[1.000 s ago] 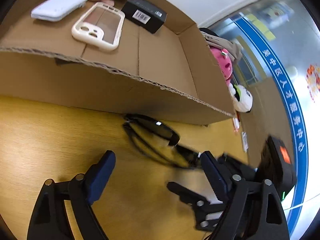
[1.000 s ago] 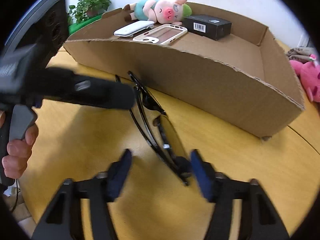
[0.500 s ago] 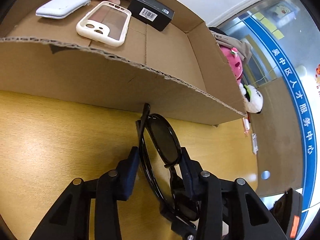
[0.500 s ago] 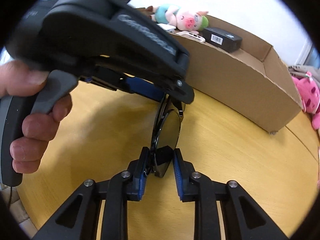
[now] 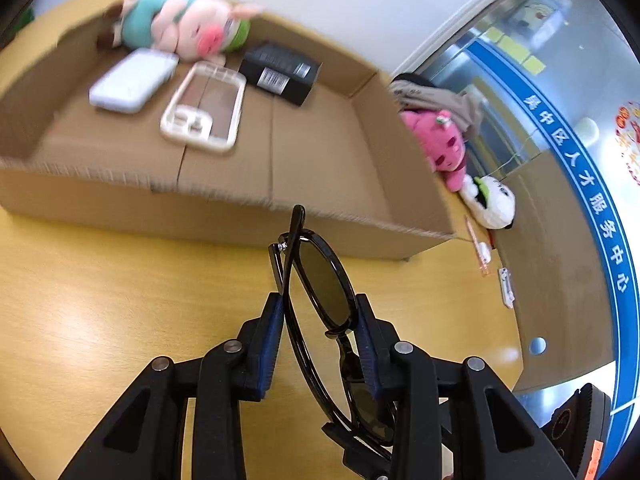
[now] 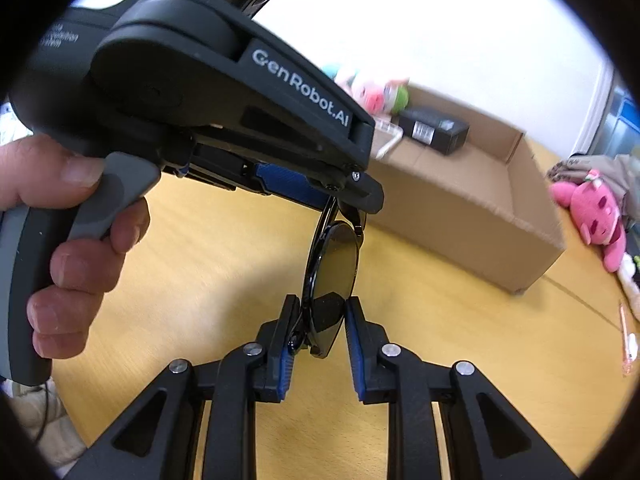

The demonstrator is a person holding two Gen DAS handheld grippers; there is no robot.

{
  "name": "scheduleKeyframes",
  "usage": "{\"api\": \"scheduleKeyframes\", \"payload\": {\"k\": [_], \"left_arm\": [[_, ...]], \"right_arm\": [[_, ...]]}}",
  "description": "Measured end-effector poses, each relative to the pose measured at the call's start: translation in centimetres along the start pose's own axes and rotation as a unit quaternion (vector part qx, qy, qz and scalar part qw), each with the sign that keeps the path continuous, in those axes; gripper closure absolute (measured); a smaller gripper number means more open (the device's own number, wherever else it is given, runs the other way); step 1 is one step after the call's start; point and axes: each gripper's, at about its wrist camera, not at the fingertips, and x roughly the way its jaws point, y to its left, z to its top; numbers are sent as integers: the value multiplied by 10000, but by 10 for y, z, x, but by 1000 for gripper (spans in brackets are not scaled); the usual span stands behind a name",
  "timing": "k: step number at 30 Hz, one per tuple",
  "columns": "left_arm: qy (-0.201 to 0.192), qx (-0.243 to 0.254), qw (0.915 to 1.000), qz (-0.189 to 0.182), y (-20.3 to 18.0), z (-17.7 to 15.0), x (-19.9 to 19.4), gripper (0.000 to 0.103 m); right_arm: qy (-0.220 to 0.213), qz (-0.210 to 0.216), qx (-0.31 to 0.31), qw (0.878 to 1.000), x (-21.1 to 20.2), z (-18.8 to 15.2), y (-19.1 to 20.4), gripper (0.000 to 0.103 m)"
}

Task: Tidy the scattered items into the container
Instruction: 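Close both grippers on the sunglasses frame, then lift the sunglasses with both grippers and carry them into the box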

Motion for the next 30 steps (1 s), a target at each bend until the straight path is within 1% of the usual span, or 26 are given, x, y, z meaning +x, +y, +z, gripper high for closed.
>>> {"api": "scheduleKeyframes", "payload": {"k": [3, 6, 11, 14, 19, 22, 26, 30], "left_arm": [[-187, 312, 9993, 58, -17, 8, -17, 67], [-278, 478, 9985, -6, -28, 23, -29, 67], [-460, 785, 9958, -112, -54, 57, -41, 67], [-481, 917, 9945, -137, -68, 81, -38, 66], [-371, 1137, 9926, -229, -90, 131, -17, 66], [-369, 1179, 9919, -279, -98, 161, 1, 66], [-262, 1168, 9923, -328, -100, 202, 31, 66], [3, 1044, 9938, -374, -90, 241, 73, 66]], "right_arm": [[-207, -48, 57, 9998, -13, 9, -1, 81], [-425, -116, 145, 9989, -23, 23, -7, 81], [-769, -210, 387, 9961, -37, 50, -30, 81], [-895, -253, 572, 9940, -44, 60, -46, 81], [-964, -344, 912, 9906, -33, 88, -85, 81], [-966, -371, 1134, 9881, -23, 107, -113, 81], [-872, -399, 1382, 9857, 1, 133, -153, 81], [-638, -365, 1568, 9849, 34, 154, -184, 81]]}}
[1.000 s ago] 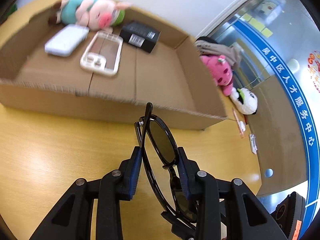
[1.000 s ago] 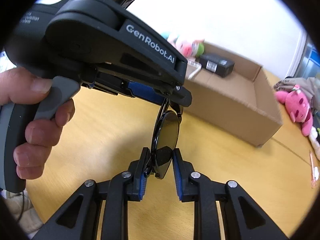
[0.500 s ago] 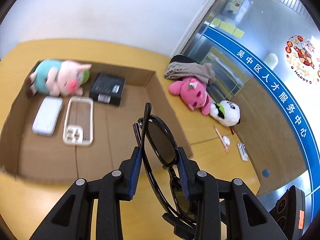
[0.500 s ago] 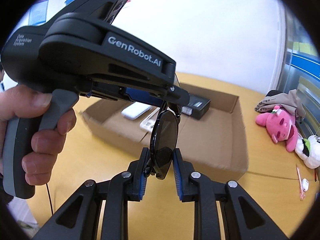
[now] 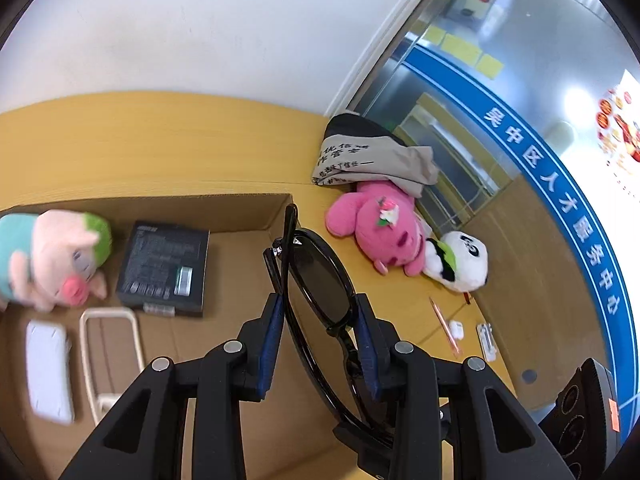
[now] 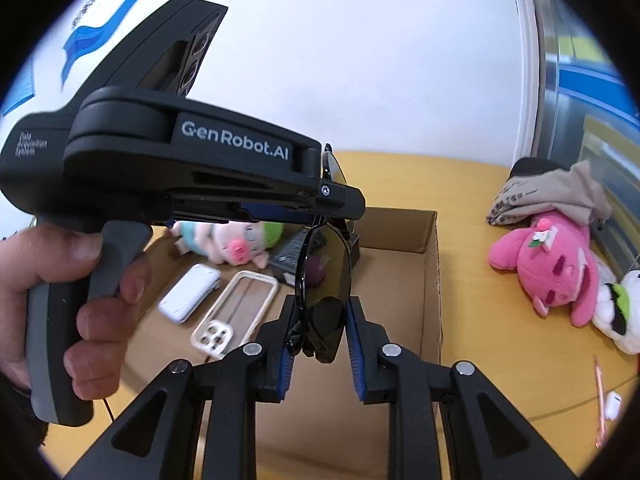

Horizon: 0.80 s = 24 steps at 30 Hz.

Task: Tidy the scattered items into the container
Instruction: 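Lift the sunglasses with both grippers and carry them into the box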

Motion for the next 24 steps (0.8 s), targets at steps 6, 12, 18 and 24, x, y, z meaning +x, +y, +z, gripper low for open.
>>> {"api": "scheduleKeyframes", "payload": {"k": [6, 12, 18, 24], "left_arm": [[502, -245, 9984, 122, 44, 32, 71, 67], [968, -433, 9940, 251, 83, 36, 129, 67], [1214, -443, 9915, 174, 90, 28, 158, 68], [1238, -254, 9915, 316, 79, 29, 167, 67]], "right_arm": [[676, 0, 352, 9971, 76, 26, -26, 81], [1567, -170, 539, 9860, 148, 25, -37, 81], [1911, -376, 668, 9786, 171, 14, -46, 80], [2055, -570, 748, 9741, 177, 3, -53, 78]]}}
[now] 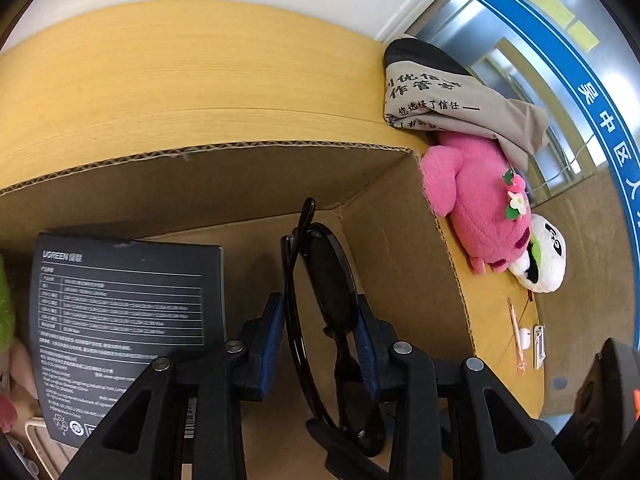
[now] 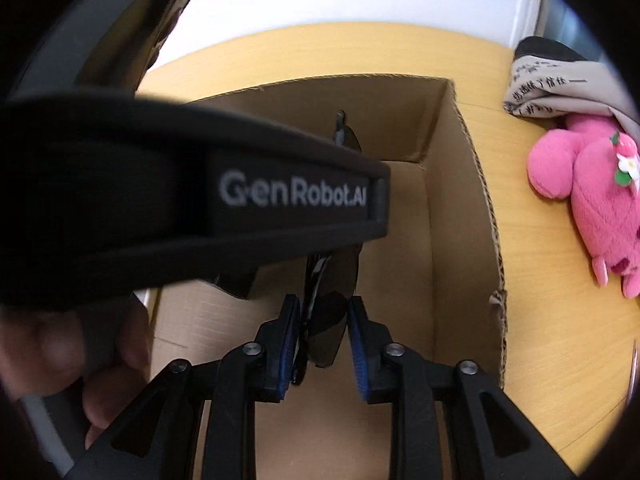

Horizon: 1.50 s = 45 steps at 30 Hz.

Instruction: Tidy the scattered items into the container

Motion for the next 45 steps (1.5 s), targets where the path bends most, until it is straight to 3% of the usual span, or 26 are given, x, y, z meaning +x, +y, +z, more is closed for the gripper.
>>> {"api": "scheduleKeyframes", "payload": {"k": [4, 7, 9, 11, 13, 15, 18, 23, 24, 29, 37, 40, 45], "left_arm": [[1, -25, 10000, 13, -1, 1, 0, 66], [-116, -53, 9999, 11, 2, -2, -14, 55], [-361, 31, 9993, 120, 1, -8, -37, 44], [-759, 144, 9964, 344, 0, -19, -69, 40], [-1247, 316, 9899, 601, -3, -39, -110, 35], [-1748, 508, 9794, 878, -5, -66, -150, 21], [-2566, 772, 9527, 1436, -7, -128, -211, 1], [-3293, 764, 9094, 2423, 9, -229, -257, 0], [-3328, 645, 9048, 2579, 16, -245, -259, 0], [-3137, 286, 9126, 2605, 52, -294, -245, 0], [-2911, 251, 9174, 2703, 80, -310, -199, 0], [-3114, 461, 9043, 2883, 76, -318, -191, 0], [-3428, 574, 8974, 2719, 79, -324, -191, 0]], "right_arm": [[-29, -3, -3, 10000, -2, -3, 0, 72], [-107, 47, -83, 9999, -12, -9, 5, 58], [-212, 120, -190, 9995, -24, -17, 11, 46], [-411, 60, -371, 9984, -42, -29, 19, 33], [-729, 143, -529, 9958, -68, -48, 26, 28], [-1101, 237, -647, 9915, -98, -71, 31, 24], [-1653, 358, -732, 9829, -138, -110, 38, 22], [-2253, 265, -1064, 9681, -160, -164, 52, 19], [-2300, 271, -1084, 9667, -158, -169, 52, 19], [-2519, 292, -1102, 9610, -144, -188, 60, 16], [-2654, 195, -918, 9596, -109, -207, 59, 15], [-2724, 165, -763, 9590, -103, -208, 53, 14], [-2907, 182, -798, 9533, -99, -210, 52, 12]]}}
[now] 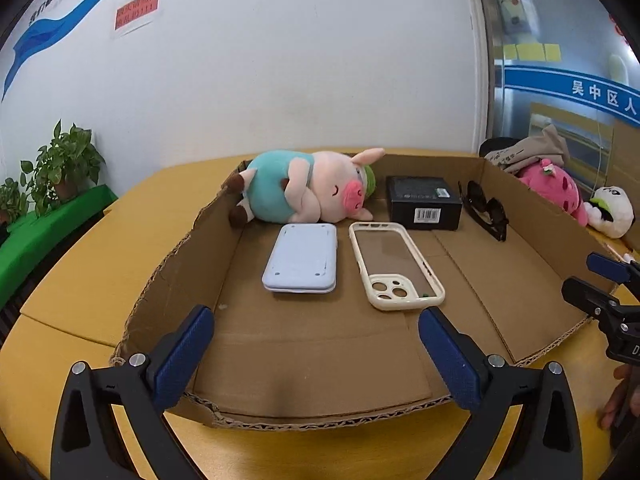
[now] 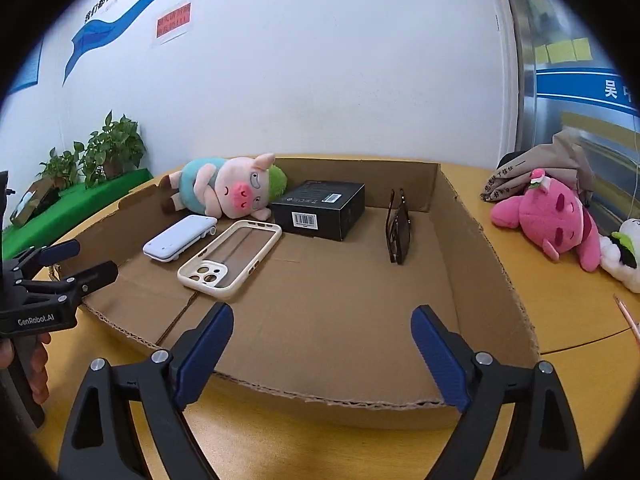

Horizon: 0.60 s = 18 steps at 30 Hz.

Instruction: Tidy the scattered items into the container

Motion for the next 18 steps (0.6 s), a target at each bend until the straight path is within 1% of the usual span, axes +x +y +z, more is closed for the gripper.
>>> {"api": "scheduleKeyframes", "payload": {"k": [5, 7, 9, 11, 12, 18], "left_arm": [[-23, -16, 10000, -55, 0, -2, -2, 0], [13, -41, 9999, -138, 2, -3, -1, 0], [113, -131, 9992, -347, 6, -3, 3, 0], [279, -340, 9968, -662, 12, -3, 9, 0], [304, -360, 9962, -731, 13, -3, 10, 0], [283, -322, 9966, -700, 10, -2, 10, 0]], "right_arm": [[8, 8, 3, 10000, 0, 0, 0, 12], [10, 11, 5, 10000, 0, 0, -1, 12], [14, -8, 14, 10000, 0, 0, 0, 11], [19, -47, 14, 10000, 1, 0, 0, 11], [20, -62, 18, 10000, 1, 1, 0, 11], [22, -70, 24, 10000, 1, 0, 0, 11]]}}
